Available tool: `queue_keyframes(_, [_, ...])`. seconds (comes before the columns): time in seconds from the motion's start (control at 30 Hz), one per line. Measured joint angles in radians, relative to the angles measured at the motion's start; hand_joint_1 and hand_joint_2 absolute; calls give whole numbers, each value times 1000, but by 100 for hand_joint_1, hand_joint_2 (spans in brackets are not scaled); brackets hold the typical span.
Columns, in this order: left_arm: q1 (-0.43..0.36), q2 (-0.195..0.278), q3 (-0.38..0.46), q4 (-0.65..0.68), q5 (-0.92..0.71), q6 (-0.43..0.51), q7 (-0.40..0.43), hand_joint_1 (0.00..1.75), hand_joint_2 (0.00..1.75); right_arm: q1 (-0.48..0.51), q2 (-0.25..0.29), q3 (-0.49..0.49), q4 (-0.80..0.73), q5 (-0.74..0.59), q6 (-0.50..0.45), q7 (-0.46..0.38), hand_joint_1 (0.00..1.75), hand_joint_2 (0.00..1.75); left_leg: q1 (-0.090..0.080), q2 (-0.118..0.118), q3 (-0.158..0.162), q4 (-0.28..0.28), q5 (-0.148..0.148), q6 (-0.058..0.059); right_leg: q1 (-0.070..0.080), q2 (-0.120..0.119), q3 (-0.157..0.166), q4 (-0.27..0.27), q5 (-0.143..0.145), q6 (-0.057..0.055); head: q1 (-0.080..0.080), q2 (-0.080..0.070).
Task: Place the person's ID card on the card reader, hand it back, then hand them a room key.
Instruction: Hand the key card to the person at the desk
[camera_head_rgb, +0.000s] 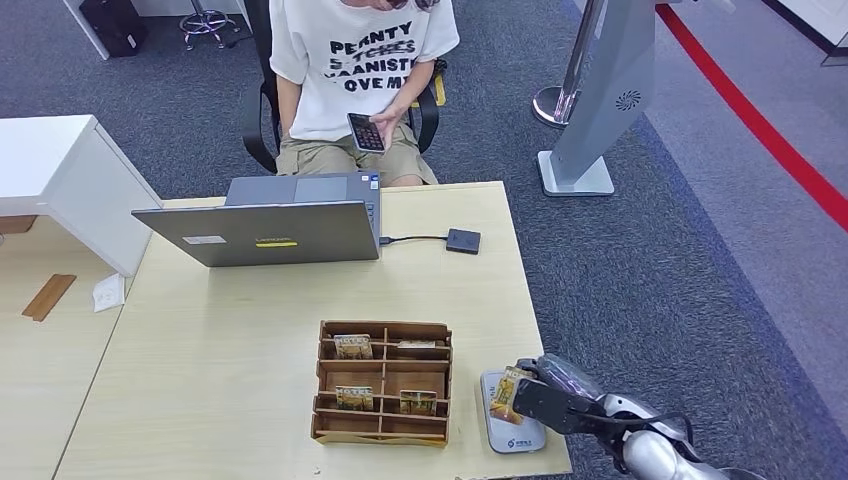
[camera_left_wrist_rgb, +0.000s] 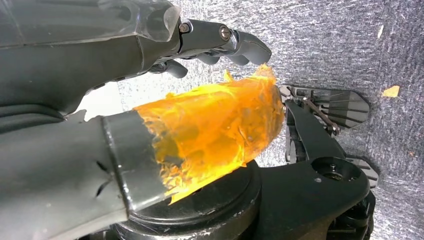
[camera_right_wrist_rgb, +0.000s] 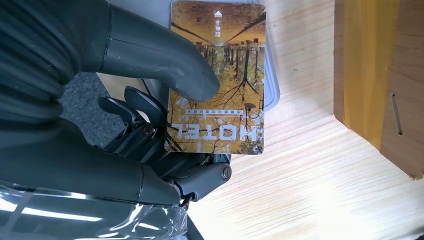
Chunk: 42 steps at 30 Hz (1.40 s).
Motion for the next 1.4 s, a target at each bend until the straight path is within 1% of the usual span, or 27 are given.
queue_keyframes(0.3, [0, 0, -1, 0, 5, 4, 0, 0, 0, -1, -4, 12, 2, 20, -20, 17, 175, 175, 0, 0, 0, 0, 0, 0, 0, 0, 0, 0, 0, 0, 0, 0])
queue_keyframes(1.4, [0, 0, -25, 0, 7, 10, 5, 0, 0, -4, -25, 27, 8, 31, -22, 16, 175, 175, 0, 0, 1, 0, 0, 0, 0, 0, 1, 0, 0, 0, 0, 0])
